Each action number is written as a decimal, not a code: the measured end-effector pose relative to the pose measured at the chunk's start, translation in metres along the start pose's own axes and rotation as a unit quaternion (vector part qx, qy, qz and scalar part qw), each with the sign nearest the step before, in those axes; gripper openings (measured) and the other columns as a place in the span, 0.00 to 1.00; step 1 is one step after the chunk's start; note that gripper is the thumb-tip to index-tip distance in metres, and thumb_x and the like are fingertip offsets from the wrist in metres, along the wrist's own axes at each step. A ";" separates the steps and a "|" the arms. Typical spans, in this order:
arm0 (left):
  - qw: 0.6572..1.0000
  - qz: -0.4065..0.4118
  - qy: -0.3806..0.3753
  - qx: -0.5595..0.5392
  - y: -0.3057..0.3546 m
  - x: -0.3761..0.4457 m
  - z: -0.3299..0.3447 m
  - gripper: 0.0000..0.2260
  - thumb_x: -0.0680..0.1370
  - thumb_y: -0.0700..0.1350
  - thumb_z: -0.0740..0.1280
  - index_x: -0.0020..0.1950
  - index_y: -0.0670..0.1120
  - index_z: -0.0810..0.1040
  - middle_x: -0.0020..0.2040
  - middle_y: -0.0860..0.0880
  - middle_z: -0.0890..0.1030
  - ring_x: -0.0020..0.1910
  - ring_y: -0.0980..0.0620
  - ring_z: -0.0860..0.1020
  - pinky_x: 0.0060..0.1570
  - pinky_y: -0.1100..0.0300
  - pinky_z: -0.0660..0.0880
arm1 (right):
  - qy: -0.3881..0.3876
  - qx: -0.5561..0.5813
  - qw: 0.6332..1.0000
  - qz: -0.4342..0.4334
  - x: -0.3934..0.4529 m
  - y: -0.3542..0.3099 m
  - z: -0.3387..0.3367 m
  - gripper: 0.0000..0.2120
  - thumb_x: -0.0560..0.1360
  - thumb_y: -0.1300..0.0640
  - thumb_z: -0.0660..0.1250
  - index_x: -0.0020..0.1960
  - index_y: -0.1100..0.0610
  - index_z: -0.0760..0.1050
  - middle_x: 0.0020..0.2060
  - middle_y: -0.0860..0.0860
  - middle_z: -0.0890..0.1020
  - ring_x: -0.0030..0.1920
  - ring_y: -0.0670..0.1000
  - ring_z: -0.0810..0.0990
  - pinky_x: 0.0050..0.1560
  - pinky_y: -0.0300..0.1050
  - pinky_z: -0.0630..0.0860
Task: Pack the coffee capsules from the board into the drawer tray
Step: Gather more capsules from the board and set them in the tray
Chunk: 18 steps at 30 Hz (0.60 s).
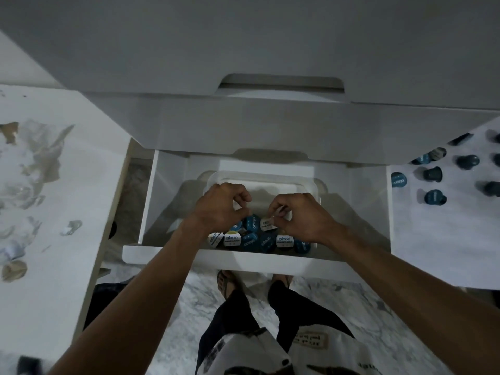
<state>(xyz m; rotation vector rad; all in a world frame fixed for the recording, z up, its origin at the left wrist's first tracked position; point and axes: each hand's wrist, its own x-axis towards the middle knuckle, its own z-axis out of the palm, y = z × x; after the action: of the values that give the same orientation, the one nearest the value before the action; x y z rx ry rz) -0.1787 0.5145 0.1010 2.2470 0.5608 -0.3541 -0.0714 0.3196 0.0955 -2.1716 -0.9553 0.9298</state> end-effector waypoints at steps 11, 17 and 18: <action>0.995 -0.029 0.089 -0.029 0.046 -0.037 -0.002 0.14 0.71 0.51 0.76 0.55 0.54 0.80 0.49 0.58 0.83 0.36 0.63 0.80 0.40 0.71 0.74 | 0.111 0.140 0.984 -0.001 -0.020 -0.005 -0.027 0.21 0.71 0.53 0.76 0.62 0.53 0.77 0.49 0.46 0.82 0.42 0.37 0.80 0.41 0.25 0.74; 0.992 0.004 0.114 -0.057 0.079 -0.057 0.003 0.14 0.71 0.51 0.76 0.55 0.53 0.80 0.49 0.54 0.83 0.39 0.60 0.81 0.38 0.73 0.74 | 0.175 0.183 0.967 0.000 -0.062 -0.011 -0.046 0.21 0.71 0.51 0.76 0.61 0.53 0.77 0.48 0.46 0.83 0.45 0.42 0.81 0.44 0.28 0.76; 0.991 0.015 0.121 -0.063 0.086 -0.059 0.004 0.13 0.71 0.50 0.76 0.54 0.53 0.80 0.48 0.54 0.83 0.39 0.60 0.81 0.36 0.75 0.74 | 0.192 0.190 0.963 0.001 -0.071 -0.011 -0.049 0.20 0.70 0.52 0.77 0.60 0.52 0.78 0.47 0.45 0.83 0.45 0.42 0.82 0.44 0.29 0.76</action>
<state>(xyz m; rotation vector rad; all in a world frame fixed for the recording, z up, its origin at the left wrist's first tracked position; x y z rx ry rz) -0.1870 0.4430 0.1768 2.1869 0.6562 -0.0283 -0.0729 0.2591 0.1575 -1.9213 -0.5362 0.5993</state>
